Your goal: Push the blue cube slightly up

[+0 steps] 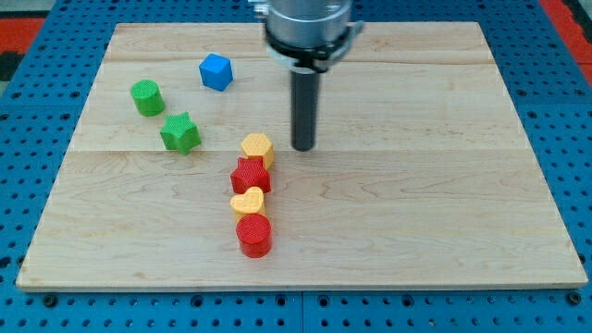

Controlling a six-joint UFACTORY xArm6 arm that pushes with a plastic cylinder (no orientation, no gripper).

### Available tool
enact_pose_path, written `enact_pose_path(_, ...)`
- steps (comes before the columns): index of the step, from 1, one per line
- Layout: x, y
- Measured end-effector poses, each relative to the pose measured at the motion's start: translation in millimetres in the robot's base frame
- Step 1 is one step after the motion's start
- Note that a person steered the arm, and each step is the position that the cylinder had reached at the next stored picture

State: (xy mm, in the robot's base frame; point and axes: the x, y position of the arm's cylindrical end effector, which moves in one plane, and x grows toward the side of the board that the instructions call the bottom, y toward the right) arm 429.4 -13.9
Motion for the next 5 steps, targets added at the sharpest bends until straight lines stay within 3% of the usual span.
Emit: enact_pose_path(5,-106,-103)
